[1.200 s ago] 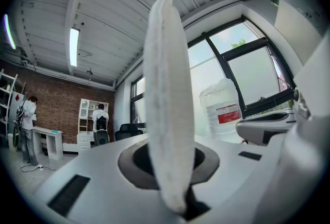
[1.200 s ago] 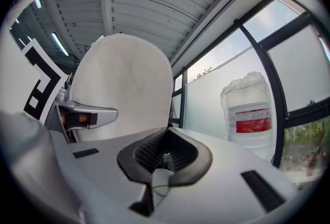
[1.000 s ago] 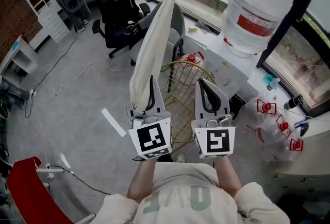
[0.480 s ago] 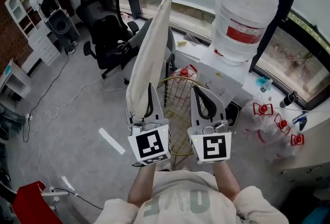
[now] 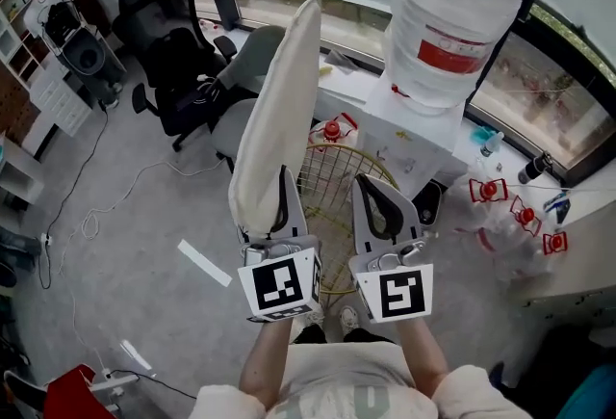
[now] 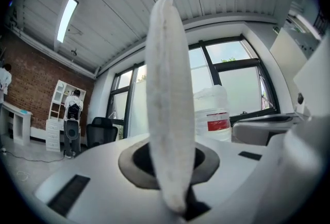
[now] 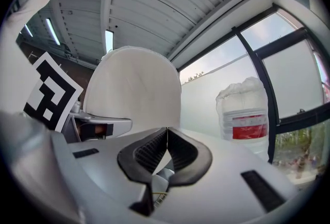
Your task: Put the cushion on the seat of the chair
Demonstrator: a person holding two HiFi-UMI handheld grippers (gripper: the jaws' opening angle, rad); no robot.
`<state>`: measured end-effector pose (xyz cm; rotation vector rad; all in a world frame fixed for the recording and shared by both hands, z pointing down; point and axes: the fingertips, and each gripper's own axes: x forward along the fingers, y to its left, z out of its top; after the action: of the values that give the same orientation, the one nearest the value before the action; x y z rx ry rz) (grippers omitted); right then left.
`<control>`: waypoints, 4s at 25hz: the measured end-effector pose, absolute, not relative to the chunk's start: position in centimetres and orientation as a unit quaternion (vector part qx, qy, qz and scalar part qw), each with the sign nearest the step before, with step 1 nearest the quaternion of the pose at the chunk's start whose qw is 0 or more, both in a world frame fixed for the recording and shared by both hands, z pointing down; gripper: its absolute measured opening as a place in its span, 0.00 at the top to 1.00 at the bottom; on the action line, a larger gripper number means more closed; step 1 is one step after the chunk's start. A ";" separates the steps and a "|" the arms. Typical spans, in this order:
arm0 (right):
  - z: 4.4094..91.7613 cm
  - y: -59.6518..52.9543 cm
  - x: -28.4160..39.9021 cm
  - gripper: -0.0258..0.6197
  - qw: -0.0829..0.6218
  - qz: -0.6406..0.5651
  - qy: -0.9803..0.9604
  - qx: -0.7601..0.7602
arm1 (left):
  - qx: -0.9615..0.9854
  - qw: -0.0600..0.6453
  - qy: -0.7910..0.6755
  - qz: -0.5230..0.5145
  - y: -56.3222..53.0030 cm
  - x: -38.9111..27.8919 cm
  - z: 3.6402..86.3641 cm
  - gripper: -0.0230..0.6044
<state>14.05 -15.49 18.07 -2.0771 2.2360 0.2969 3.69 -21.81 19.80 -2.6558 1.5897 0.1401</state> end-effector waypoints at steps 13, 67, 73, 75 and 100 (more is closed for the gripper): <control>32.6 -18.5 18.3 0.93 -0.012 0.010 0.710 -0.704 | -0.879 -0.231 0.405 0.099 -25.5 6.0 38.6 0.87; 57.6 -14.0 7.2 0.93 -0.075 -0.198 0.824 -0.525 | -0.647 -0.723 0.228 0.081 -15.8 4.9 85.3 0.87; 58.5 -14.4 7.5 0.93 -0.109 -0.177 0.821 -0.532 | -0.635 -0.731 0.237 0.084 -15.8 5.1 85.4 0.86; 58.8 -14.6 7.5 0.93 -0.111 -0.180 0.819 -0.534 | -0.642 -0.723 0.243 0.078 -15.9 5.2 85.4 0.86; 57.4 -15.4 6.7 0.93 -0.113 -0.176 0.817 -0.537 | -0.624 -0.695 0.356 0.040 -15.6 1.1 85.6 0.58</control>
<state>6.65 -15.38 57.44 -1.8218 2.7698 -0.5976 1.08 -15.61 85.57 -4.0574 2.3145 0.2632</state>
